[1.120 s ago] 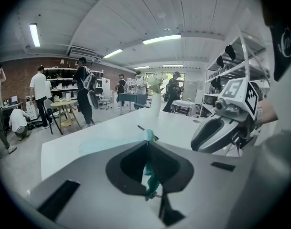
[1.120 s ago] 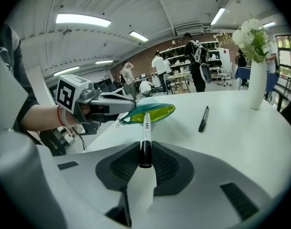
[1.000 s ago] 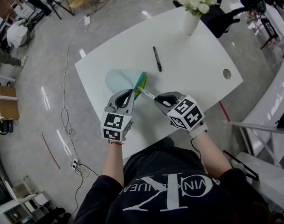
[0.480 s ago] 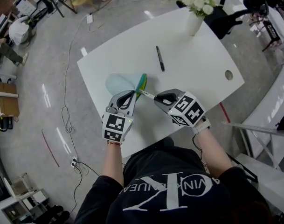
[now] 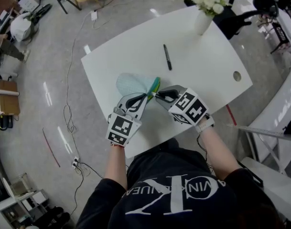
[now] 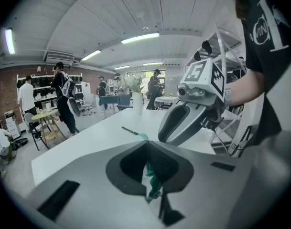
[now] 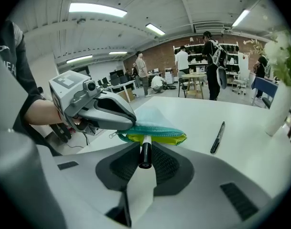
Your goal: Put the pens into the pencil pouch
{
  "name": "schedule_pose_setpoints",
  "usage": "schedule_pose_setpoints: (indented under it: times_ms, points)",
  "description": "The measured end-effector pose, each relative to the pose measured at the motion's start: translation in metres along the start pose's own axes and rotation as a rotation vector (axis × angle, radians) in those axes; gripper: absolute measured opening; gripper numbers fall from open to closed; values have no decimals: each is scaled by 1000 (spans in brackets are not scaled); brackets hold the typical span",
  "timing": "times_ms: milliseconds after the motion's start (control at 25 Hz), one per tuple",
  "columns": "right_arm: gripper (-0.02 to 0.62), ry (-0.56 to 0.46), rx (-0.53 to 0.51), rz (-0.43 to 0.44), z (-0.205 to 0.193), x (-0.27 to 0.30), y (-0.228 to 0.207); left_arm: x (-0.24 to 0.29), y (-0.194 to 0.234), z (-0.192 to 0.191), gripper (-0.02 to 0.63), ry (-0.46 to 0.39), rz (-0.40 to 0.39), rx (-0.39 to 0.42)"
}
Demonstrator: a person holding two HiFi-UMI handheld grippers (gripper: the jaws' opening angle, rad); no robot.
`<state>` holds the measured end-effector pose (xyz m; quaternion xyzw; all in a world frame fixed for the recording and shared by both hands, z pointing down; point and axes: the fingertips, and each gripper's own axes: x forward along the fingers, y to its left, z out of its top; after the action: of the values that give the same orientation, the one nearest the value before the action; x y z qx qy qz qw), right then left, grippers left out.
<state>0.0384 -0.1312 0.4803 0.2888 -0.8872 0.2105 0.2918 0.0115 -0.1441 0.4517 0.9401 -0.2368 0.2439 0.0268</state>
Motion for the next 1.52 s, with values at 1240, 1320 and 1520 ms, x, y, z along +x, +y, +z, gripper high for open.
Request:
schedule_pose_setpoints:
  times_ms: [1240, 1320, 1520]
  points:
    - [29, -87, 18, -49, 16, 7, 4, -20, 11, 7, 6, -109, 17, -149]
    - [21, -88, 18, -48, 18, 8, 4, -20, 9, 8, 6, -110, 9, -147]
    - [18, -87, 35, -43, 16, 12, 3, -23, 10, 5, 6, -109, 19, -154]
